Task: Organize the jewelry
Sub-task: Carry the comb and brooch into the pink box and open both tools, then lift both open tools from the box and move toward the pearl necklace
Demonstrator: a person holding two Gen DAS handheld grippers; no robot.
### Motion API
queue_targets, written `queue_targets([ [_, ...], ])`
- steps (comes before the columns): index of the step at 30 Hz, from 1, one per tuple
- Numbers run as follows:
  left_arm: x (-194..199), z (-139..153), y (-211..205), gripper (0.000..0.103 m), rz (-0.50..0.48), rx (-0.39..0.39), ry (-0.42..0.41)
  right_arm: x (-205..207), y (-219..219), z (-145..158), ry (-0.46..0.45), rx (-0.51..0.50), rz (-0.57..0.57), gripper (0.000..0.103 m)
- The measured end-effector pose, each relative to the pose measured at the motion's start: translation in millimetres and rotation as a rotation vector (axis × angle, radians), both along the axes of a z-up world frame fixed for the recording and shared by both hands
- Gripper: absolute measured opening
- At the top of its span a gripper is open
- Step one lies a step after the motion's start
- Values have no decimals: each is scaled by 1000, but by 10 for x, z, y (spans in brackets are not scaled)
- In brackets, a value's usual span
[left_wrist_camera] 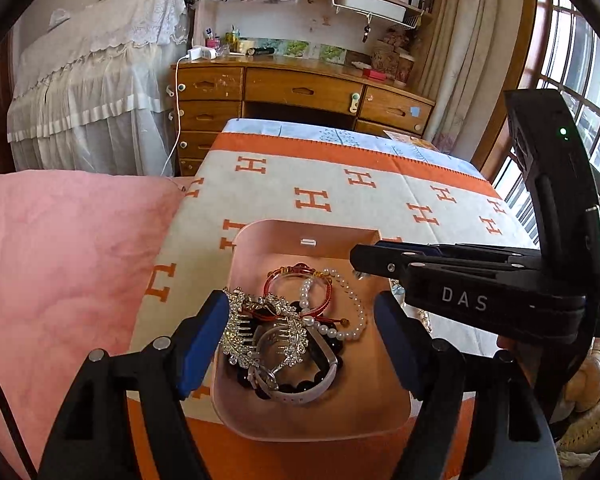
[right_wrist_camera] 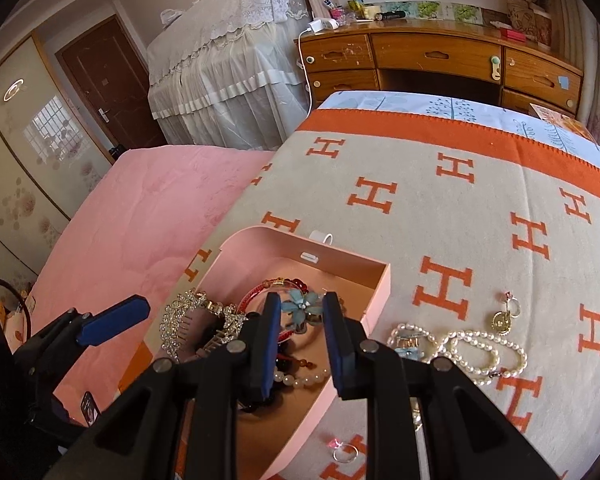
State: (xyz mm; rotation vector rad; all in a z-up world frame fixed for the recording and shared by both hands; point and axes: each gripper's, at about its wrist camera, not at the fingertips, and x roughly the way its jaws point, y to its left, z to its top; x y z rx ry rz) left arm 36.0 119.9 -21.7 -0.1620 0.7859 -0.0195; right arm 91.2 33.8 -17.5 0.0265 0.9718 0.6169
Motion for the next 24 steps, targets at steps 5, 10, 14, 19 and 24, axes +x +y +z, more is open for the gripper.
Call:
queue_targets([
  [5, -69, 70, -31, 73, -5, -3, -18, -95, -84, 91, -29, 15, -27, 22],
  [10, -100, 125, -115, 73, -13, 11, -30, -206, -172, 145, -41, 24, -35, 22],
  [14, -118, 165, -217, 73, -20, 37, -41, -268, -281, 161, -40, 37, -46, 22],
  [19, -152, 219, -337, 74, -24, 62, -54, -319, -439, 213, -57, 49, -65, 22],
  [24, -178, 273, -480, 76, -30, 77, -63, -350, -611, 241, -72, 62, -88, 22],
])
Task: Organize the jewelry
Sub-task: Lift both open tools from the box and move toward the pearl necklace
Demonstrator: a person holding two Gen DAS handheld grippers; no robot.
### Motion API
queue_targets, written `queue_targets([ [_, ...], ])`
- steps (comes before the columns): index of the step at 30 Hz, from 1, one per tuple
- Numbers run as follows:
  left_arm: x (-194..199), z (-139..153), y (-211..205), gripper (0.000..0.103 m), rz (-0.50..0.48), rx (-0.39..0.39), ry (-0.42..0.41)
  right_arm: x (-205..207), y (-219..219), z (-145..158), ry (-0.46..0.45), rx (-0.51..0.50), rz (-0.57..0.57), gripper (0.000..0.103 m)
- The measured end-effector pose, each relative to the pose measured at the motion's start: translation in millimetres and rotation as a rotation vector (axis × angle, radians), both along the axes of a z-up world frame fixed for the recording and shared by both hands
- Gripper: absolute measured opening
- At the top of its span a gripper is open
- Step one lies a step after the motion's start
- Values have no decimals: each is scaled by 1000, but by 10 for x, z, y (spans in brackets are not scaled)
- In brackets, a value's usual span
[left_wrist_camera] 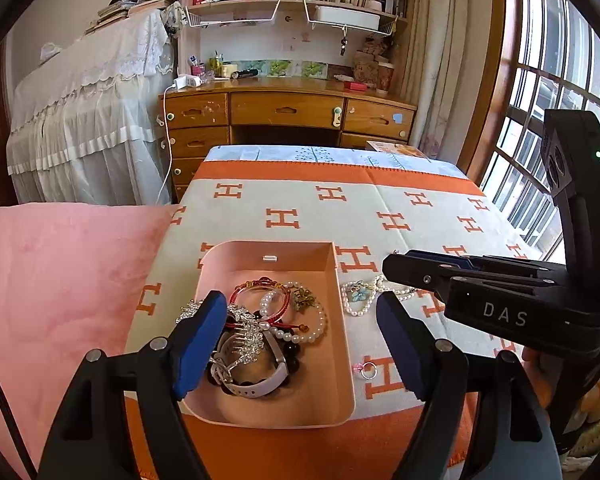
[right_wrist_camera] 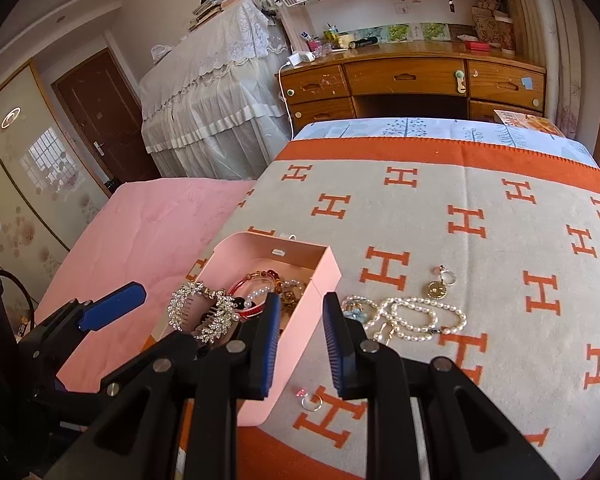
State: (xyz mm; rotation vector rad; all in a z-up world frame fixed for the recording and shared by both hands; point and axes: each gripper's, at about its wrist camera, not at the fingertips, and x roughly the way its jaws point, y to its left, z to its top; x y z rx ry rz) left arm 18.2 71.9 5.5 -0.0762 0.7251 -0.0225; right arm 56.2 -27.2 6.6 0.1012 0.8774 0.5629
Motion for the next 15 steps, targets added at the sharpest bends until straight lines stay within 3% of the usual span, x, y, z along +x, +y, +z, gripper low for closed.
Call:
queue_targets([
  [15, 61, 111, -260, 77, 2, 19, 18, 46, -701, 41, -27, 21, -103, 22],
])
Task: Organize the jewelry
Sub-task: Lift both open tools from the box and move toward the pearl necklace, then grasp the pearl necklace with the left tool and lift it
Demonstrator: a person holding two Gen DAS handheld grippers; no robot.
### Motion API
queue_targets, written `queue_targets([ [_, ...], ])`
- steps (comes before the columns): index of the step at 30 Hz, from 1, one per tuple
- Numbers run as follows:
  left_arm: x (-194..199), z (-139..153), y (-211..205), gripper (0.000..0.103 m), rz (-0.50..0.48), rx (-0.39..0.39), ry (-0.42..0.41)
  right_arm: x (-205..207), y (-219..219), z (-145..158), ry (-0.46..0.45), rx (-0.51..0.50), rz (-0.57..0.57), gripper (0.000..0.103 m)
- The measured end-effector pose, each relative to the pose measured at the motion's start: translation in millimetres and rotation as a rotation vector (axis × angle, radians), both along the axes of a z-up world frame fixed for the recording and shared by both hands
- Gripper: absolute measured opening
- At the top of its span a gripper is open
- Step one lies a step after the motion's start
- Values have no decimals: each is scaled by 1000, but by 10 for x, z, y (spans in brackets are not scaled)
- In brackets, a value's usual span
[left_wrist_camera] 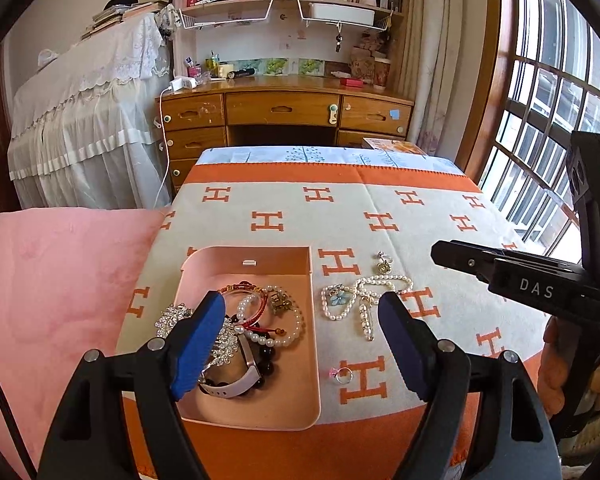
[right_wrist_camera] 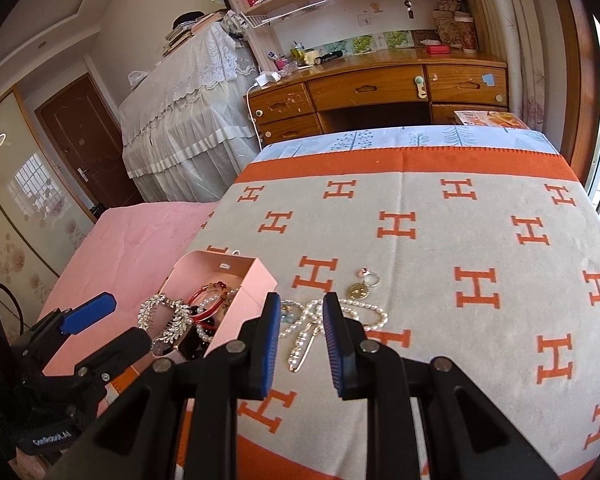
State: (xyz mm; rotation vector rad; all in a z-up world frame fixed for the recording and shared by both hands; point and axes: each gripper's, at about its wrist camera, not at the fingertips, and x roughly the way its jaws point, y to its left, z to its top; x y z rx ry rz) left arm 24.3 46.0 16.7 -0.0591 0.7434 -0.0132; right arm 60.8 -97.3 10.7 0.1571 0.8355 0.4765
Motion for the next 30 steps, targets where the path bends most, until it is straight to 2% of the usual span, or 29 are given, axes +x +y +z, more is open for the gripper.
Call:
queue_targets([
  [8, 271, 135, -23, 77, -20, -58, 48, 184, -325, 0, 17, -17, -2, 22],
  [11, 435, 136, -82, 77, -65, -63, 88, 266, -393, -17, 39, -20, 18, 22],
  [13, 574, 119, -173, 77, -120, -37, 119, 319, -432, -26, 51, -21, 29, 22],
  [16, 798, 28, -358, 77, -231, 45, 180, 404, -476, -38, 72, -12, 46, 22],
  [18, 960, -69, -494, 77, -297, 114, 223, 468, -491, -43, 83, -8, 57, 22],
  [24, 1289, -443, -817, 74, -512, 238, 341, 618, -478, -129, 125, -19, 73, 22],
  [25, 1325, -516, -852, 72, -536, 253, 359, 631, -474, -145, 129, -20, 75, 22],
  [27, 1405, -643, -909, 60, -579, 256, 402, 642, -459, -177, 134, -27, 81, 22],
  [30, 1499, -805, -965, 59, -615, 265, 459, 662, -453, -230, 142, -34, 85, 22],
])
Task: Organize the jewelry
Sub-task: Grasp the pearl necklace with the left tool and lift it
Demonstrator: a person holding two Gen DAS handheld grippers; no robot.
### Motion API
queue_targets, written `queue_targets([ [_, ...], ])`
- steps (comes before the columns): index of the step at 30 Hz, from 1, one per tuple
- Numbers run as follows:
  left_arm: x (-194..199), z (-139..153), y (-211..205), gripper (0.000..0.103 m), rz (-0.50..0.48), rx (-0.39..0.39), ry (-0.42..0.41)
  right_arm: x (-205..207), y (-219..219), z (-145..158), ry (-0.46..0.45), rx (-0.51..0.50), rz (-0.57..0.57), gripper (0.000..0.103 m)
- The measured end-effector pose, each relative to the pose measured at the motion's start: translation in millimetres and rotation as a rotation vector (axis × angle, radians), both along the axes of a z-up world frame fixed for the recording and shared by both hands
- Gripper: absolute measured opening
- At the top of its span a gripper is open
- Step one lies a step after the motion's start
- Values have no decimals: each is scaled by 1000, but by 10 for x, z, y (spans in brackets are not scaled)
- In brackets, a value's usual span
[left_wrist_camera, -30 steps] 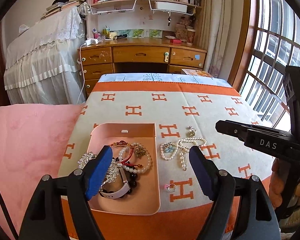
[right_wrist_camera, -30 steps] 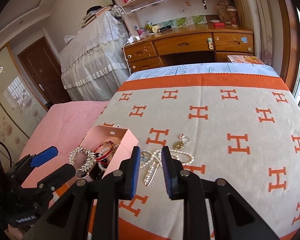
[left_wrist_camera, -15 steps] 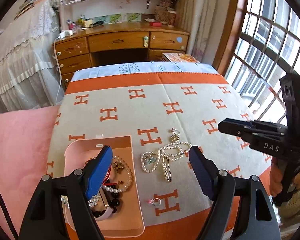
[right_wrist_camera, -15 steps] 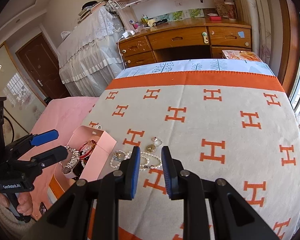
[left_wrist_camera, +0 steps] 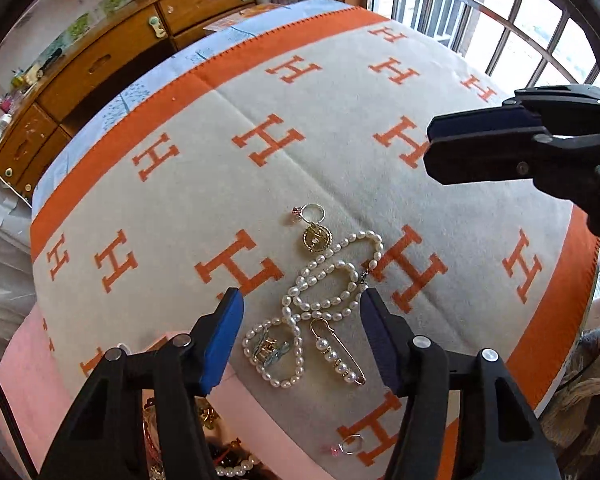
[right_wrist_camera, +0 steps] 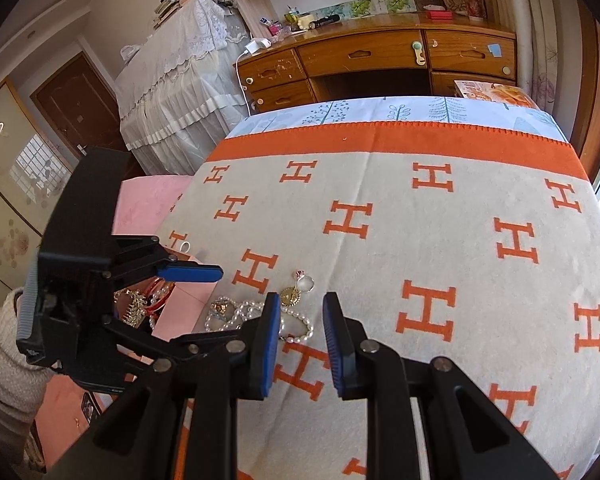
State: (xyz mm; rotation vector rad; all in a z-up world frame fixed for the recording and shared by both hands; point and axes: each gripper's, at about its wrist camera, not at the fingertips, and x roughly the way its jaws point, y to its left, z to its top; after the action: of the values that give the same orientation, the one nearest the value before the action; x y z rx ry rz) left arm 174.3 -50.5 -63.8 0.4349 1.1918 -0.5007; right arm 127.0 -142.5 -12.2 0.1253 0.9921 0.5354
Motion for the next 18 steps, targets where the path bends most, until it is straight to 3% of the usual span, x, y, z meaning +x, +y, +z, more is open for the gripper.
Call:
queue_targets([
  [7, 117, -234, -75, 59, -61, 18, 91, 127, 9, -140, 37, -7, -9, 22],
  [16, 215, -267, -98, 59, -143, 15, 140, 244, 92, -294, 67, -27, 9, 22],
  [18, 225, -271, -113, 51, -165, 20, 147, 271, 97, -334, 76, -30, 9, 22],
])
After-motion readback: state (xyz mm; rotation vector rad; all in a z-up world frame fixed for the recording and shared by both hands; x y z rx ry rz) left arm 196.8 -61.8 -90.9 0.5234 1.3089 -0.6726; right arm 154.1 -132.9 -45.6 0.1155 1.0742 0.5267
